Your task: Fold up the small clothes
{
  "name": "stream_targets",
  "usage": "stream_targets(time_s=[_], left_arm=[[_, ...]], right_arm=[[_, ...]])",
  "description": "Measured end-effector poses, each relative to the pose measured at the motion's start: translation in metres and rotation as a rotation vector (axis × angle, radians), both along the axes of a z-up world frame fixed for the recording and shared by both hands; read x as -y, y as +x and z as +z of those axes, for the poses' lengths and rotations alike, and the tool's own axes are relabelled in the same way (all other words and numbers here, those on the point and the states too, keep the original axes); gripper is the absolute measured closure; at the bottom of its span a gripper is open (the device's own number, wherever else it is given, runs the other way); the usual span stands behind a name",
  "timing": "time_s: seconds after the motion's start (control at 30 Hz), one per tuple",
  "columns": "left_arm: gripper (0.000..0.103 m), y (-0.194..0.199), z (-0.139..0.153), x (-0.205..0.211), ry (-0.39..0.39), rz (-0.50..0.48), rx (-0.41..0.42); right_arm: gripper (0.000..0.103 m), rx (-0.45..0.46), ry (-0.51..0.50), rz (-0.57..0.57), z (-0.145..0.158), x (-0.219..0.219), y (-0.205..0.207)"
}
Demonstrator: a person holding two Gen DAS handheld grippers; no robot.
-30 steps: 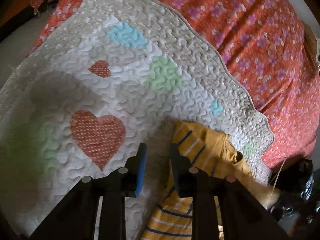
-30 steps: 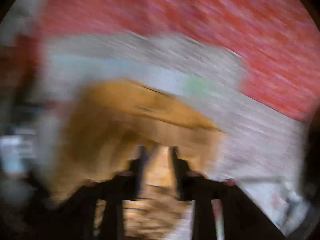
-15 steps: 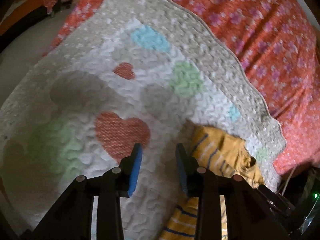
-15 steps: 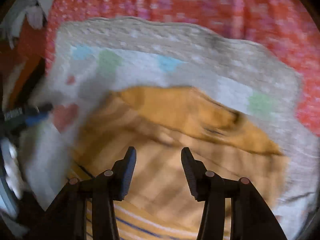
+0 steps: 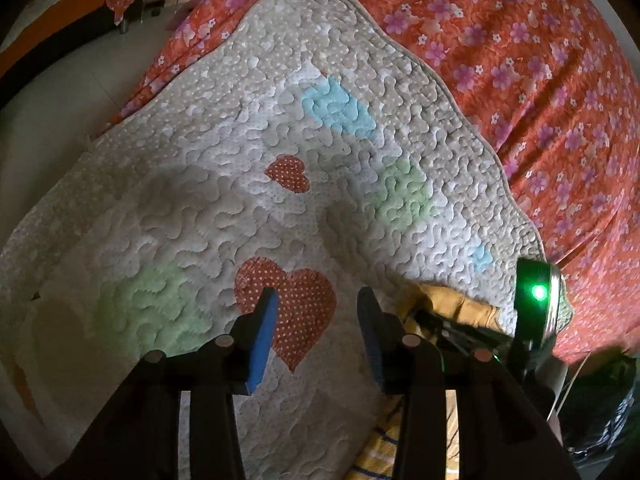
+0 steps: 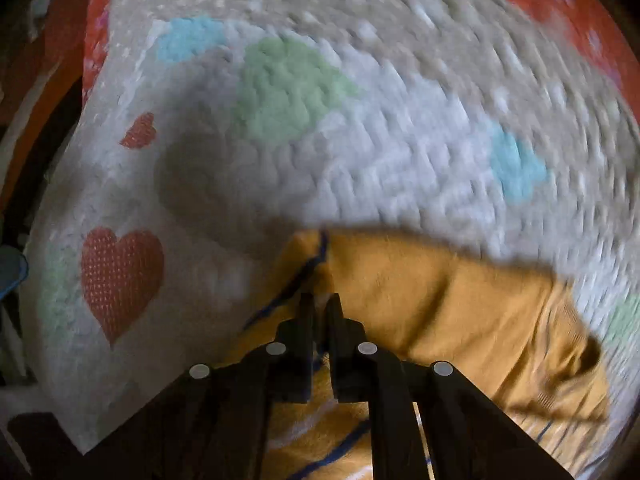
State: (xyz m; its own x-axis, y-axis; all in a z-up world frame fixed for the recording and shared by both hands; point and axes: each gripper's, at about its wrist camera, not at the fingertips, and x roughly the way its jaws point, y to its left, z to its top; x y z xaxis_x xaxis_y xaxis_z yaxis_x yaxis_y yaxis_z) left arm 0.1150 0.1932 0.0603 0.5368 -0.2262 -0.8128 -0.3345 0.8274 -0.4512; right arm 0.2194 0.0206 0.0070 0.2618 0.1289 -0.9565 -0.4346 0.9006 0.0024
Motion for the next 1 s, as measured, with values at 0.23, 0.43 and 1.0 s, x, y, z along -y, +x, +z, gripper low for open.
stream_targets(time_s=[0.23, 0.43, 1.0], left_arm=[[0.063, 0.005, 0.0, -0.003, 0.024, 0.012, 0.001], [0.063, 0.003, -0.002, -0.011, 0.005, 0.038, -0.006], [0.058, -0.012, 0.005, 0.017, 0.072, -0.022, 0.033]], right_arm=[[0.094, 0.129, -0.033, -0.027, 0.0, -0.029, 0.022], [0.067, 0.226, 0.05, -0.001, 0.044, -0.001, -0.061], [0.071, 0.216, 0.328, -0.448, 0.065, 0.205, -0.174]])
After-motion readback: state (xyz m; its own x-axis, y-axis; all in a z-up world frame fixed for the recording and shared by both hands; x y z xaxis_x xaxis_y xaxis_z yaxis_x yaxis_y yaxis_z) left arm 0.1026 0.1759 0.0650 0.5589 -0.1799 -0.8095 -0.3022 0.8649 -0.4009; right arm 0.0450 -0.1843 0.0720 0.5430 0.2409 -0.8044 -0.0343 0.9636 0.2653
